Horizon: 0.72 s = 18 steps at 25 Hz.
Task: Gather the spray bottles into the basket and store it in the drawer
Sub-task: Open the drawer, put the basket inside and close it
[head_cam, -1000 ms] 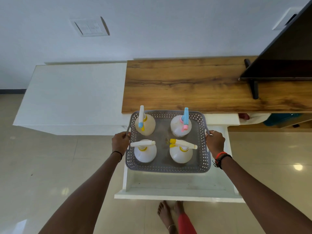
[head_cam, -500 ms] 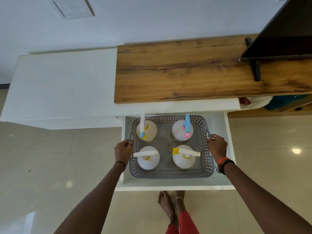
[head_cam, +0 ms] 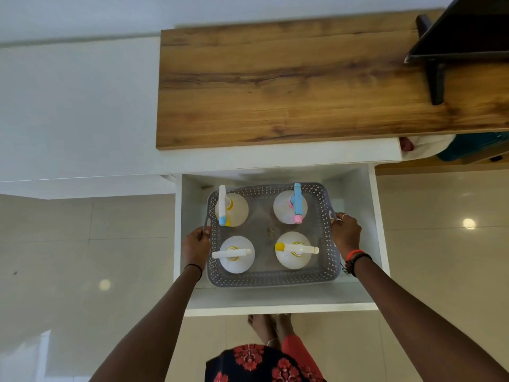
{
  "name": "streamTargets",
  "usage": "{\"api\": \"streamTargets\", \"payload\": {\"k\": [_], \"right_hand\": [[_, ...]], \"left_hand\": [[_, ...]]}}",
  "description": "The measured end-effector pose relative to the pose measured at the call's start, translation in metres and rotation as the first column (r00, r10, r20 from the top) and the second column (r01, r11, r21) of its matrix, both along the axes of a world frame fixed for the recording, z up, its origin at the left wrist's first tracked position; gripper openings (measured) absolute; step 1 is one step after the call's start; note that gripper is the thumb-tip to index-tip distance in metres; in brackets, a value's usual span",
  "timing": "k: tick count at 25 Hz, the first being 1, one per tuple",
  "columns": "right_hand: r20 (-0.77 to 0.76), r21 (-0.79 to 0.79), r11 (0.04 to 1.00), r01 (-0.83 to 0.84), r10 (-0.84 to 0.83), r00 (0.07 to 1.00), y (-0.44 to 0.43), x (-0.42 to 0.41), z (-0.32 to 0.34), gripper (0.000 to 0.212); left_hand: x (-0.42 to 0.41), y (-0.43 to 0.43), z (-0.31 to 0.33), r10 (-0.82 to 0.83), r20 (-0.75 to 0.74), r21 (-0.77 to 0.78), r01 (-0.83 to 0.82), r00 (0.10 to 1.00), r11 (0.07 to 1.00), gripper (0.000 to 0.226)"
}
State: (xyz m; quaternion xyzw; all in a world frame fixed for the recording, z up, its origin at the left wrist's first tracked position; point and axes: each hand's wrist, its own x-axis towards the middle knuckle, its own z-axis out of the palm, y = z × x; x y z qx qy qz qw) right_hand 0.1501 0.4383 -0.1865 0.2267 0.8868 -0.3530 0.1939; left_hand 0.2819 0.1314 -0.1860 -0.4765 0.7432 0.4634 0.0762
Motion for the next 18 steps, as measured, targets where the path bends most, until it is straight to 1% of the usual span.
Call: {"api": "streamTargets", "payload": {"k": [3,8,10,14,18], "right_hand": [[0.009,-0.002,1.0,0.015,-0.015,1.0,0.003,-0.002,-0.026,0.026],[0.041,0.0,0.998,0.056,-0.056,0.998,0.008,-0.007,-0.065,0.024],[0.048,0.011,0.999,0.043,-0.044,0.998,0.009,-0.01,-0.077,0.024],[0.042,0.018,1.0,0.026,-0.027,0.999,0.011,-0.019,-0.095,0.025],[0.055,0.016,1.0,0.02,-0.021,0.998,0.013,-0.024,-0.105,0.027]], "left_hand": [[-0.005,0.002,-0.03,0.022,0.016,0.064,-0.023,1.0,0.998,0.019],[-0.021,0.005,-0.07,0.058,-0.011,0.082,-0.057,0.998,0.995,0.02],[-0.025,0.005,-0.084,0.058,-0.005,0.068,-0.058,0.998,0.996,0.021],[-0.031,0.008,-0.1,0.03,0.025,-0.018,-0.03,0.999,0.999,0.023],[-0.031,0.012,-0.109,0.062,0.025,0.011,-0.062,0.998,0.998,0.019]]}}
